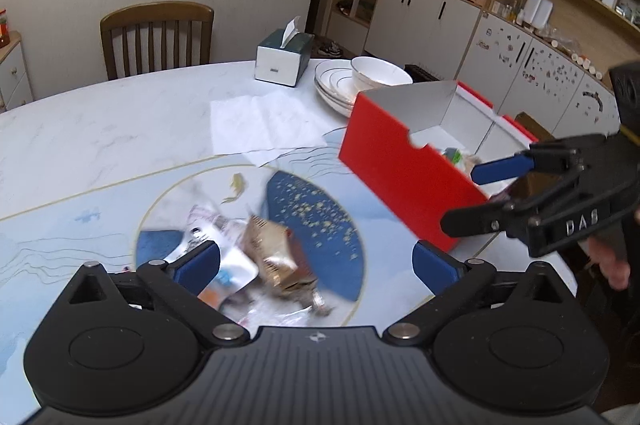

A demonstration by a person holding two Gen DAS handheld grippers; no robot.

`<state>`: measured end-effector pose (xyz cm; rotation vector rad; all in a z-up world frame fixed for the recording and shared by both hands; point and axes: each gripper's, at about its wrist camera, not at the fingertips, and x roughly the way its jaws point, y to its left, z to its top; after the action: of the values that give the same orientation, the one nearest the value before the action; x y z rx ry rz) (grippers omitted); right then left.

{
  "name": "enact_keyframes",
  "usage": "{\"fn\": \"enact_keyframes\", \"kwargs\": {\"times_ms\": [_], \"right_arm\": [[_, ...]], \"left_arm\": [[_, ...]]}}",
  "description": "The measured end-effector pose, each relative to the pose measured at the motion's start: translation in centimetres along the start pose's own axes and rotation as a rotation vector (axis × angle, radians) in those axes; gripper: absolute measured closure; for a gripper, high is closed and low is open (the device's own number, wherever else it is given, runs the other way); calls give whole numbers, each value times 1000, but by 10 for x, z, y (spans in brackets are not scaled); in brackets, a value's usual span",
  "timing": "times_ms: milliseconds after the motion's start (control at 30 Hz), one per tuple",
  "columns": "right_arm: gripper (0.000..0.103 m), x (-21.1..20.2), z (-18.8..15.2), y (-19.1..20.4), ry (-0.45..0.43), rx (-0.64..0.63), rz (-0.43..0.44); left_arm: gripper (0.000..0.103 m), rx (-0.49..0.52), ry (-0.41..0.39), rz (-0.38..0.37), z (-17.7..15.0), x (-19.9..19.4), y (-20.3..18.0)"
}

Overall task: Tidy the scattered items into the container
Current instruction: 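Move both tools back to the remaining items on the table, then grasp the silver chicken pouch with the left tool while the right tool grasps the gold snack bag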

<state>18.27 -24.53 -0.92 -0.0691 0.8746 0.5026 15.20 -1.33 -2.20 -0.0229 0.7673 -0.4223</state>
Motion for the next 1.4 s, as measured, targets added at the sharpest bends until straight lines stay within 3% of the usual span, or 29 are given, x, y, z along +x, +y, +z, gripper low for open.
{"fn": "enact_keyframes", "kwargs": {"times_ms": [533, 733, 1033, 1400], "right_arm": [[12, 45, 21, 58, 14, 9, -53], [12, 72, 28, 72, 57, 54, -77], [17, 102, 36, 83, 89, 122, -135], [27, 124, 40, 87, 121, 154, -187]], "left_arm": [[0, 88, 36, -18, -18, 19, 63], [0, 183, 68, -5, -22, 34, 68], [0, 241, 72, -12, -17, 49, 73], [1, 224, 92, -8, -16, 62, 78]]}}
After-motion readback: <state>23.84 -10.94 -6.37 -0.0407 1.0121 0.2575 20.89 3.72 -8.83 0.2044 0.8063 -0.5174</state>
